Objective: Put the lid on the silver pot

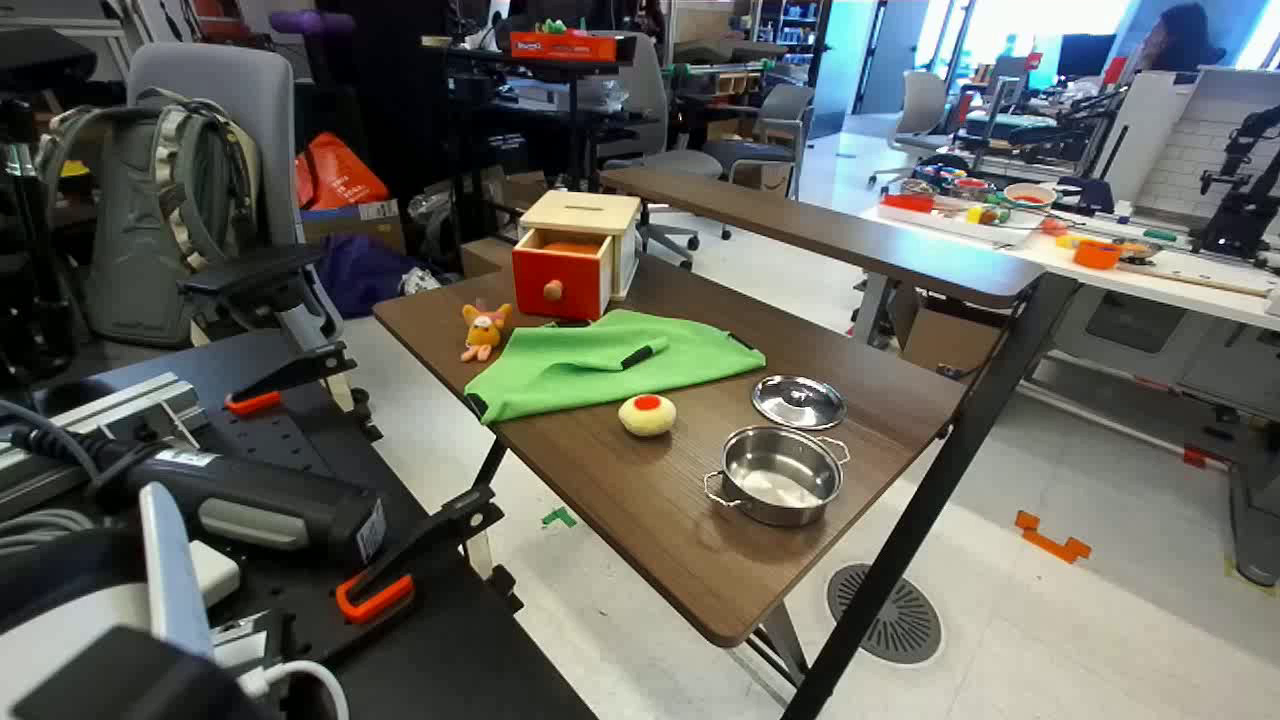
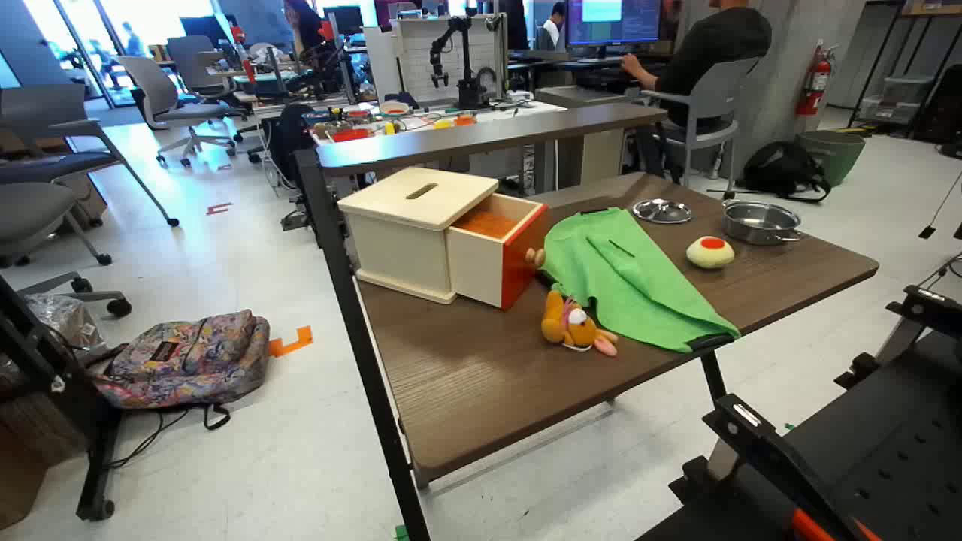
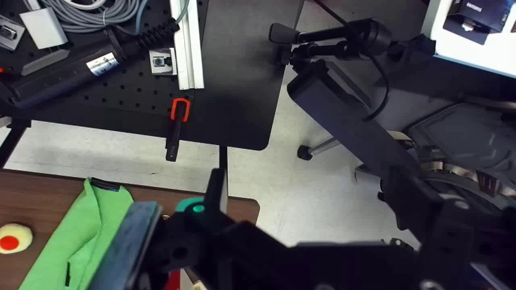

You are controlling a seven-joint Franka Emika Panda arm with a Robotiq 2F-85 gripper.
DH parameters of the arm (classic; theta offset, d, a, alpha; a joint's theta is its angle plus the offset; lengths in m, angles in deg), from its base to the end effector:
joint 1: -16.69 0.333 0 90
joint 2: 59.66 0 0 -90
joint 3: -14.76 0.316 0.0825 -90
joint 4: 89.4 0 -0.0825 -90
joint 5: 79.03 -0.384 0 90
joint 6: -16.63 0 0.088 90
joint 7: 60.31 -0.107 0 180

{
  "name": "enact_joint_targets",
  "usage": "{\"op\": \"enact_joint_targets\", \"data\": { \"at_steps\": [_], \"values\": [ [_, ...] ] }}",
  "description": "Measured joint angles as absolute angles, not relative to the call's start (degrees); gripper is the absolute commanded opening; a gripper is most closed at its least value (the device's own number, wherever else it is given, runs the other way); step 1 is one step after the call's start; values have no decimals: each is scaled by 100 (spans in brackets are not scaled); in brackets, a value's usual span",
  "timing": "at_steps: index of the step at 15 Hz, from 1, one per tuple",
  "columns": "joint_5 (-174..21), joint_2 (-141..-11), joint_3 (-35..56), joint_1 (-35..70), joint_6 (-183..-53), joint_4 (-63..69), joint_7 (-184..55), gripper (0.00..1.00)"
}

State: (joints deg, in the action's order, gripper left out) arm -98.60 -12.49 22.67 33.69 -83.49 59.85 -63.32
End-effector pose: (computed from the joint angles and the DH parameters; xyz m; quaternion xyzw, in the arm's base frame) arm 0.2625 0.1590 0.4984 -0.9840 -0.1335 0.0427 0.1100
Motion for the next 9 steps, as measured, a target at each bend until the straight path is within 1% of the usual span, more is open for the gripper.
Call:
{"op": "enact_joint_targets", "data": {
  "at_steps": [9],
  "values": [
    [-9860, -1285, 2279, 3302, -8459, 5963, -6322, 100]
  ]
}}
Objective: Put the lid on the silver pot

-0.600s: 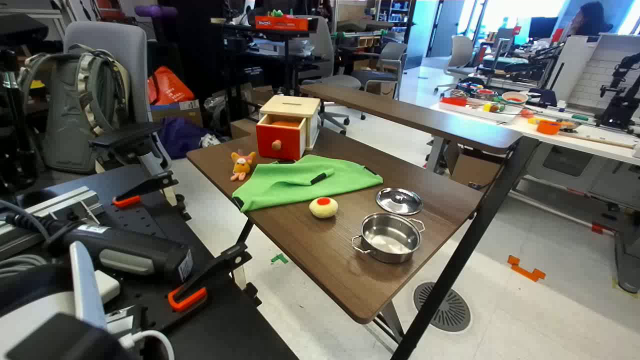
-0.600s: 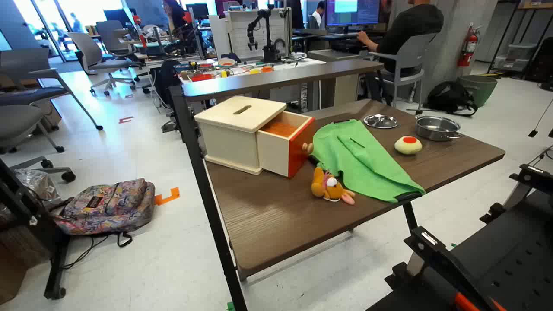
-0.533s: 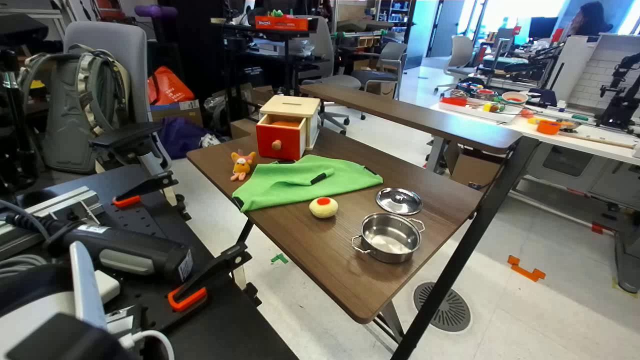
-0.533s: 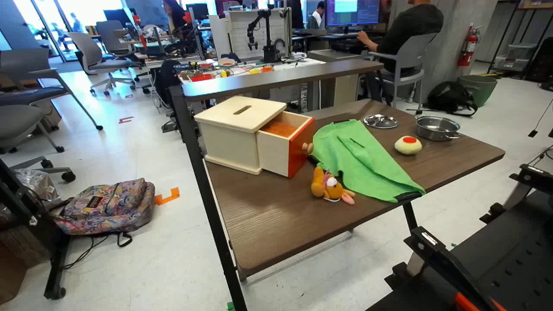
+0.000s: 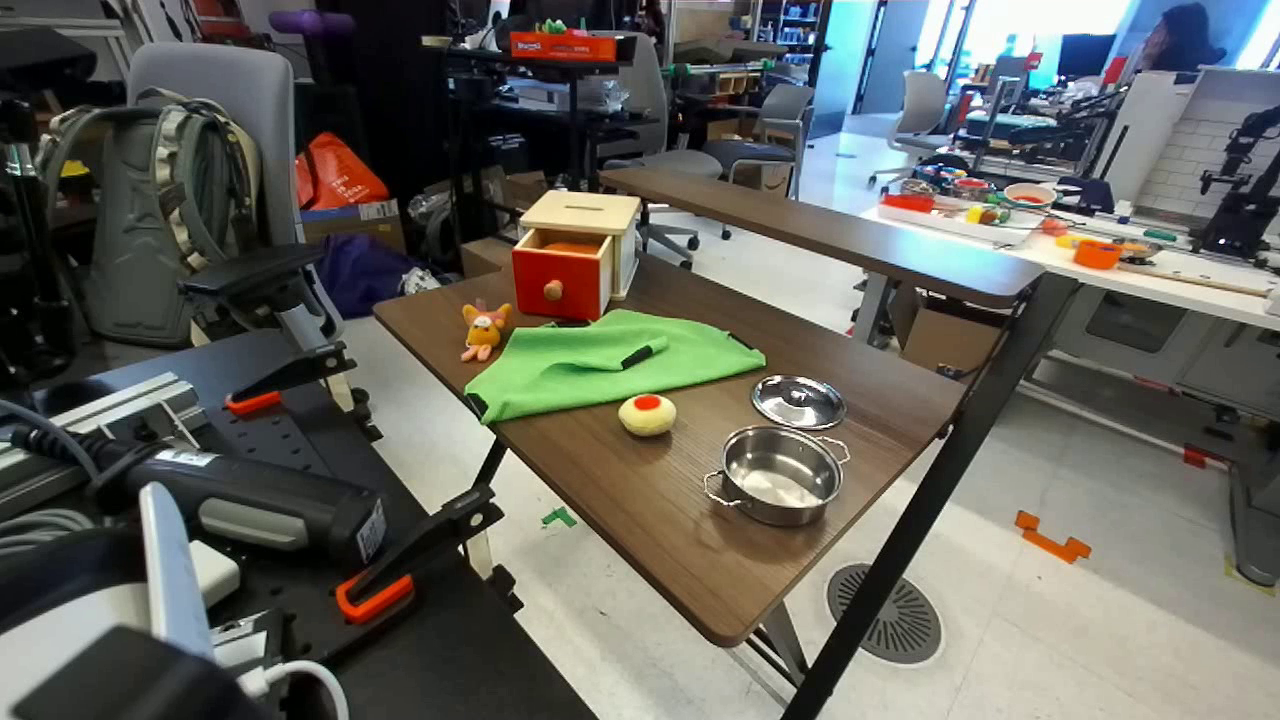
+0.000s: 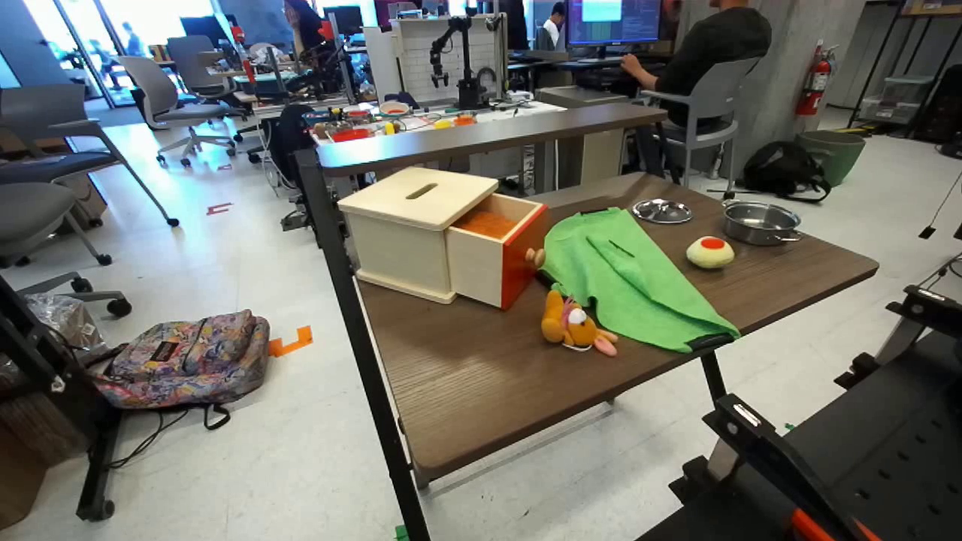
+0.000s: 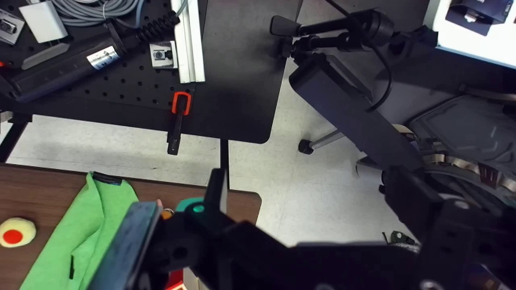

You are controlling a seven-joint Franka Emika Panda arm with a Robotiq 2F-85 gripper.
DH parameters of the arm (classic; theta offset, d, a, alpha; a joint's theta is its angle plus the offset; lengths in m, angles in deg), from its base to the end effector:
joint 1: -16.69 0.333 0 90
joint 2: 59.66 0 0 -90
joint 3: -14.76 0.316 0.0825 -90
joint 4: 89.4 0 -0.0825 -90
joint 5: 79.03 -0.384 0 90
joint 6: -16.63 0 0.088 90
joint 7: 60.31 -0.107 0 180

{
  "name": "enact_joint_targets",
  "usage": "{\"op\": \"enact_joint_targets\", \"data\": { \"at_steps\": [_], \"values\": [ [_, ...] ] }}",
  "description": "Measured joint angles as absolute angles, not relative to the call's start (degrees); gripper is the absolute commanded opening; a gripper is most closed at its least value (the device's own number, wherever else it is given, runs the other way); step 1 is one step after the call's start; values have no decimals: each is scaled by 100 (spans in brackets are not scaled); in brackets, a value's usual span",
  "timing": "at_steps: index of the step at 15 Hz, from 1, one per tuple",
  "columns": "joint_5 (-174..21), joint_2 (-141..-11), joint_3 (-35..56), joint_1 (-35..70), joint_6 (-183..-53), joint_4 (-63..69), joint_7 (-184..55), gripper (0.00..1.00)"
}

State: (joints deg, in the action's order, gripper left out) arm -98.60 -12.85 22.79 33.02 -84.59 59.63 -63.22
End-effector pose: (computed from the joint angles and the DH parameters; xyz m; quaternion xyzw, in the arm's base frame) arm 0.2675 0.1575 0.4998 -0.9849 -0.1283 0.0338 0.1112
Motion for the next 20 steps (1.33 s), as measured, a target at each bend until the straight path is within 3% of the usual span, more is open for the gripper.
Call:
{"op": "enact_joint_targets", "data": {
  "at_steps": [5, 20],
  "values": [
    [-9825, -2147, 2246, 2818, -9394, 5488, -6320, 100],
    [-9760, -6840, 1168, 1351, -10844, 2762, -6566, 100]
  ]
}}
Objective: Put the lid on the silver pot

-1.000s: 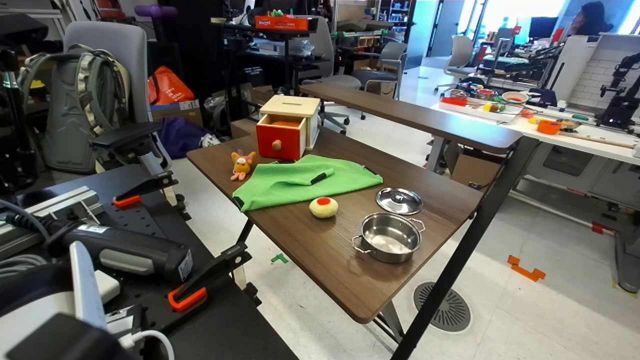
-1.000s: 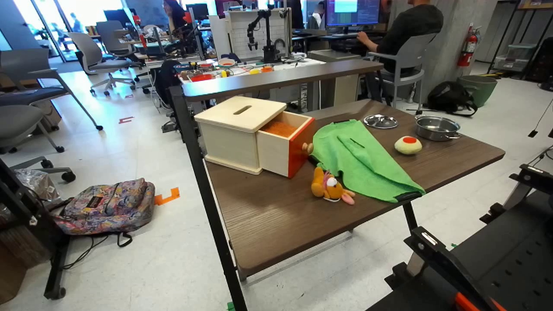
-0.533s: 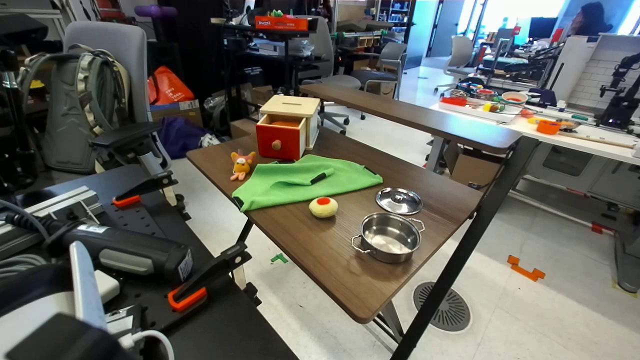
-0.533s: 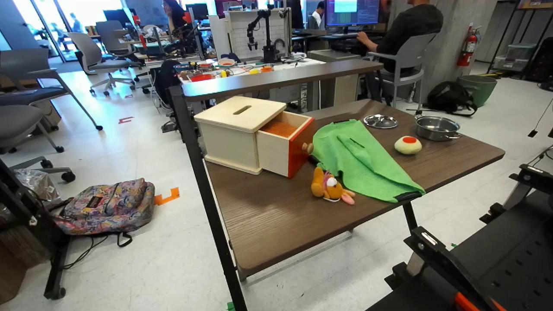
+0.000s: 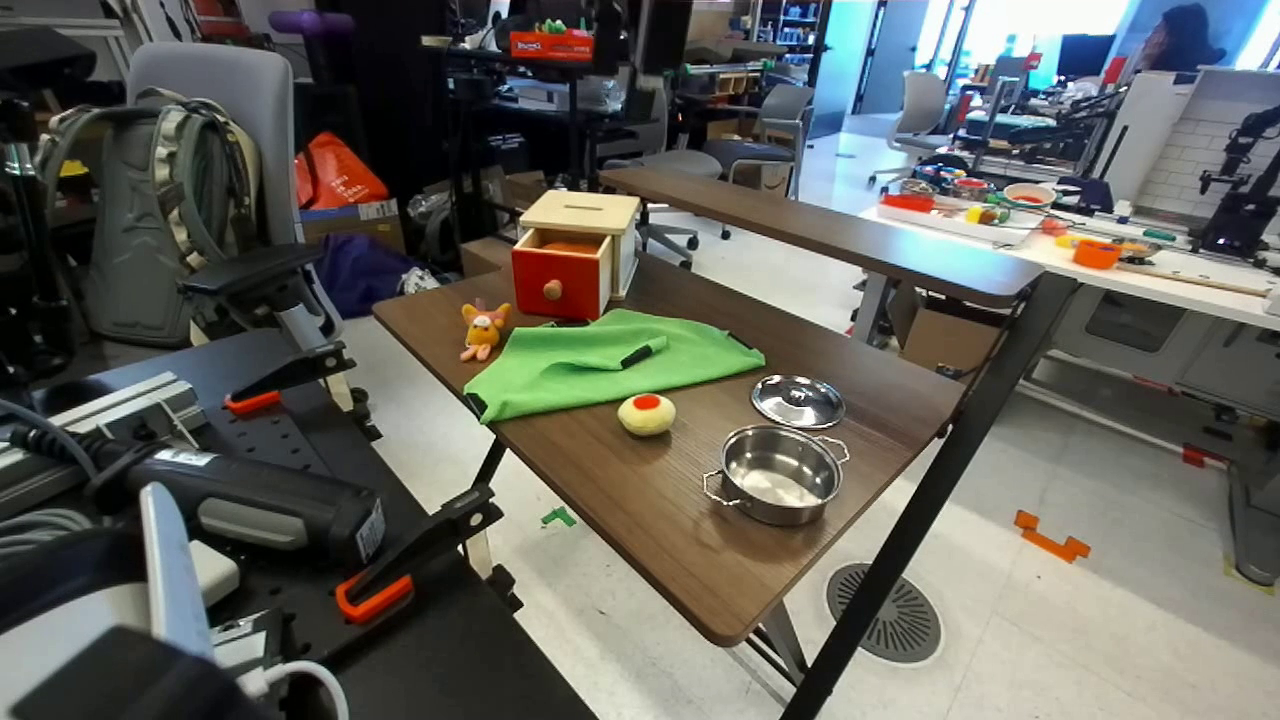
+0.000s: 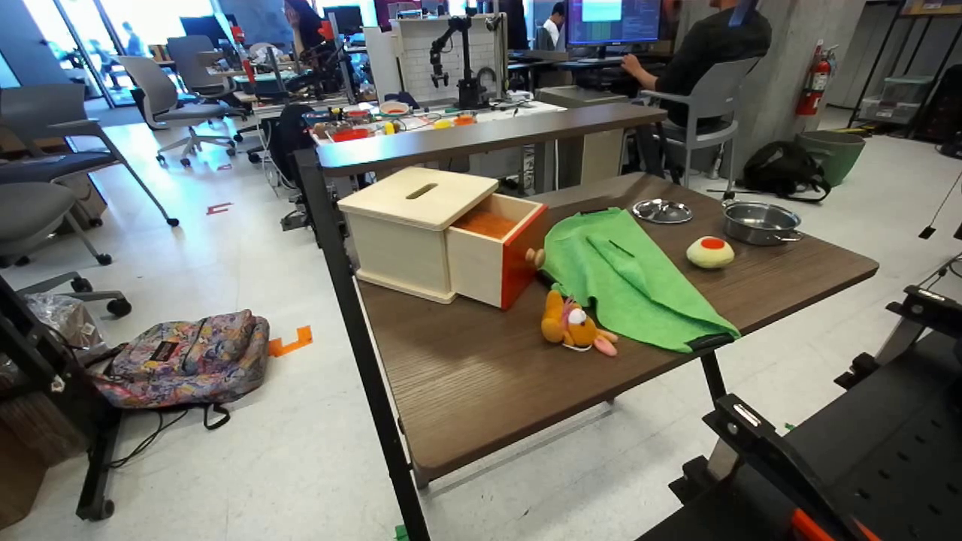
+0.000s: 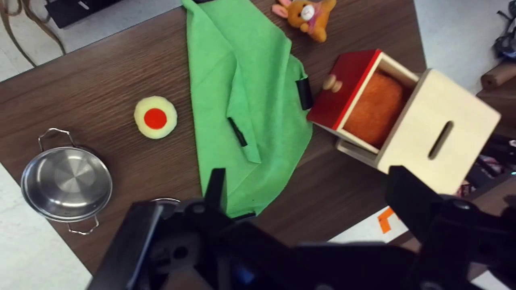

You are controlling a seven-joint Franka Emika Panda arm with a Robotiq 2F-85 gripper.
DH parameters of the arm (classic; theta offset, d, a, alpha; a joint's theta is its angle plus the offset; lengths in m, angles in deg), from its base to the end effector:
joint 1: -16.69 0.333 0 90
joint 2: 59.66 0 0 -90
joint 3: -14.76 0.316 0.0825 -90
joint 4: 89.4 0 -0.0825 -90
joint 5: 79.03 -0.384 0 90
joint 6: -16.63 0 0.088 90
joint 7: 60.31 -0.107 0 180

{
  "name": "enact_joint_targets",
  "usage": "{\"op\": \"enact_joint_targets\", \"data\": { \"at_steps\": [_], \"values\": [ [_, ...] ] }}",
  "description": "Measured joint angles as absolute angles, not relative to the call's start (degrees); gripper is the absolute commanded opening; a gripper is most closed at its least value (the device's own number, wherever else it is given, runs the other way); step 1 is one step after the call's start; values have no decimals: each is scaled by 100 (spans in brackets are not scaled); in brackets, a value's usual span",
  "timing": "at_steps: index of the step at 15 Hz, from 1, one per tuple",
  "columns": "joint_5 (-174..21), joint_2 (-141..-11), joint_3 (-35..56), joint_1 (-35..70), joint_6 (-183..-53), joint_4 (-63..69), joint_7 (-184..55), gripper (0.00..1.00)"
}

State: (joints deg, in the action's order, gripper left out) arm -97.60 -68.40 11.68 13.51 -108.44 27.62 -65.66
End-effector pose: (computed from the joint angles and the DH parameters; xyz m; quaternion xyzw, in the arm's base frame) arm 0.5751 -0.0506 0.3689 -0.9729 0.1926 0.0045 0.1275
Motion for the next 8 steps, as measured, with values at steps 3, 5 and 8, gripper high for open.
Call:
{"op": "enact_joint_targets", "data": {
  "at_steps": [3, 5, 8],
  "values": [
    [-9823, -7508, 1121, 1245, -10910, 2383, -6746, 100],
    [-9831, -7601, 1122, 1249, -10910, 2271, -6799, 100],
    [-9840, -7599, 1129, 1251, -11014, 2257, -6820, 100]
  ]
}}
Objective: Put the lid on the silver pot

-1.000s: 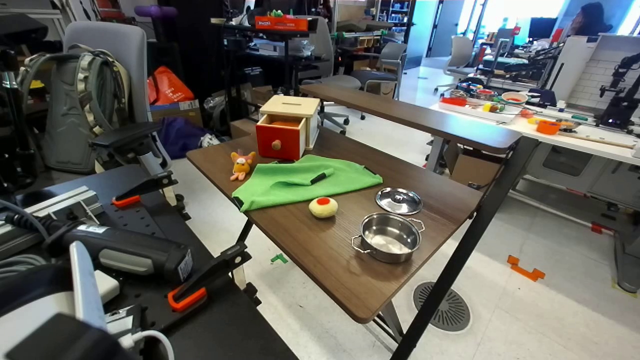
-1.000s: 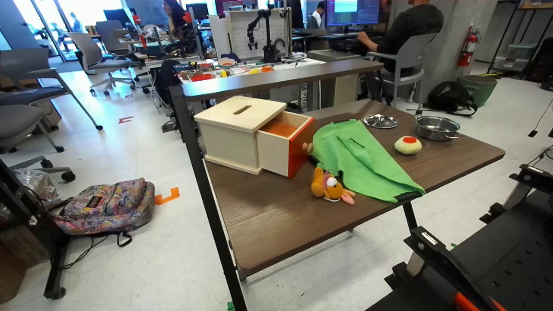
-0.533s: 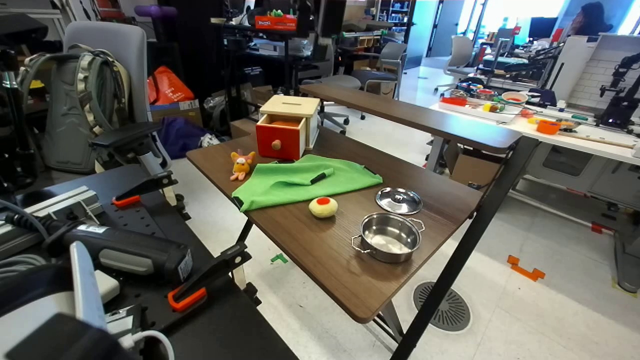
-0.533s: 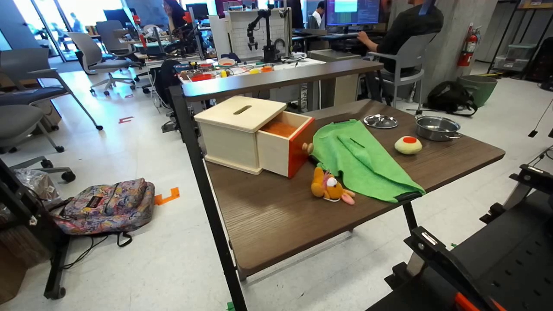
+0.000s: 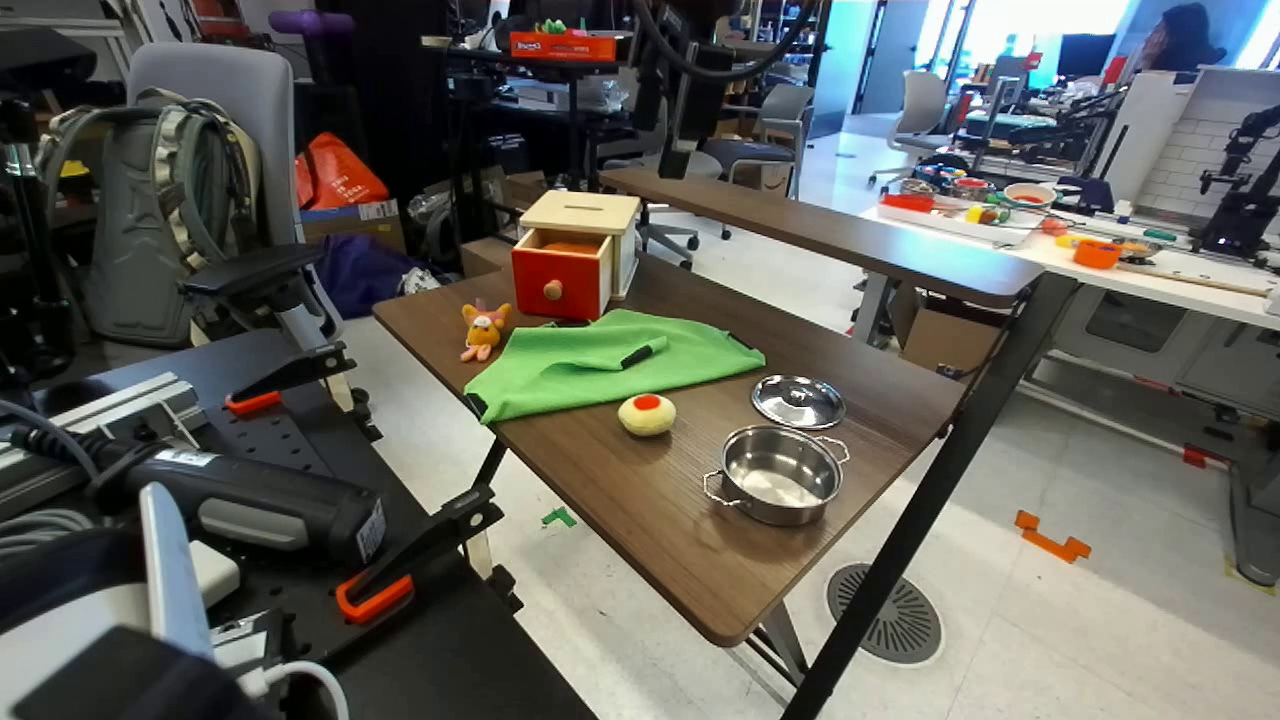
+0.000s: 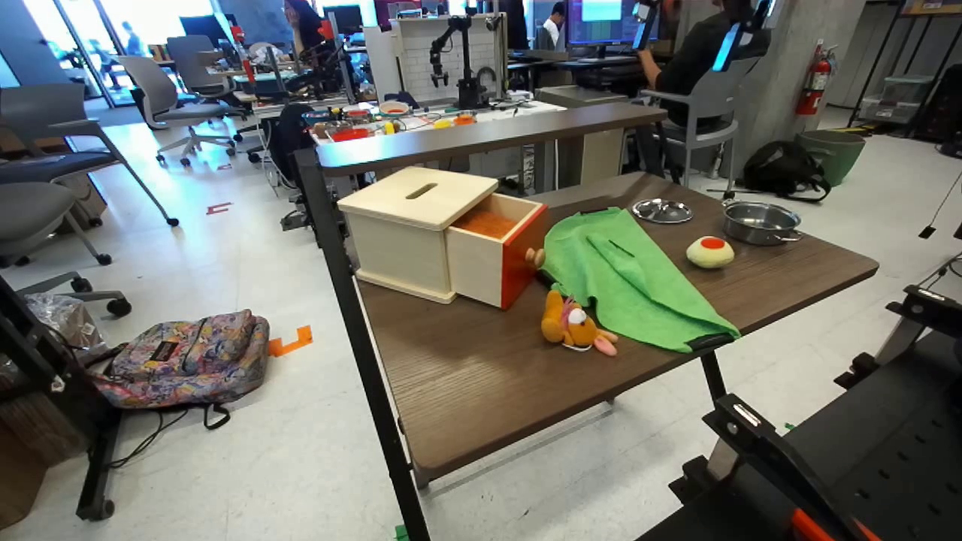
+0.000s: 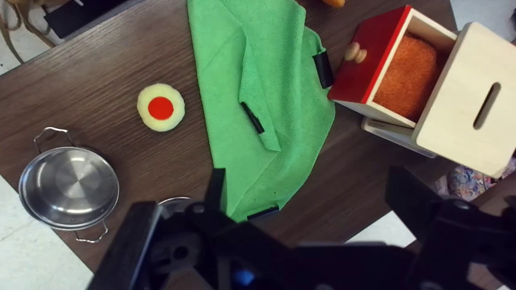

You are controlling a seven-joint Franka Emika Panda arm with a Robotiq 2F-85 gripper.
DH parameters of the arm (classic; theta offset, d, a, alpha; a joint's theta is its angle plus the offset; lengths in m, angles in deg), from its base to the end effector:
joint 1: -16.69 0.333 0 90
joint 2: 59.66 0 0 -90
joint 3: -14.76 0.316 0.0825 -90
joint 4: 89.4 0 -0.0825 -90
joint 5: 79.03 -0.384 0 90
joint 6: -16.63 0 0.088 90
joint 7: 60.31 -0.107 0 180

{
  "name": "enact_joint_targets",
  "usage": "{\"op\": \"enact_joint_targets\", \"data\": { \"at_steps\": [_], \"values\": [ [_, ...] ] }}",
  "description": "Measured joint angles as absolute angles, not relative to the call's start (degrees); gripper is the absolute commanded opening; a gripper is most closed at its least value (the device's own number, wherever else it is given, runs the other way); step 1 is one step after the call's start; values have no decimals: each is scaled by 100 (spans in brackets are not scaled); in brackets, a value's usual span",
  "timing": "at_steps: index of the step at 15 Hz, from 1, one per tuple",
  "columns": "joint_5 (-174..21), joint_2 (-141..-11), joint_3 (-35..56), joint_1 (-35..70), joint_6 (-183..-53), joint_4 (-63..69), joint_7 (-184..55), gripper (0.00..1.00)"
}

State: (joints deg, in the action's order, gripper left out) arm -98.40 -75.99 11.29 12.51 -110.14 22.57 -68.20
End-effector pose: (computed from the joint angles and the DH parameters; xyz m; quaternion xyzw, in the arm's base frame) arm 0.6030 -0.0685 0.3321 -0.9641 0.2339 0.0125 0.1250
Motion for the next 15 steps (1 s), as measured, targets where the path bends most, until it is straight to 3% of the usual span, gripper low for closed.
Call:
{"op": "enact_joint_targets", "data": {
  "at_steps": [5, 15],
  "values": [
    [-9830, -8019, 1137, 1234, -11752, 2025, -6819, 100],
    [-9635, -10229, 991, 886, -12380, 451, -6818, 100]
  ]
}}
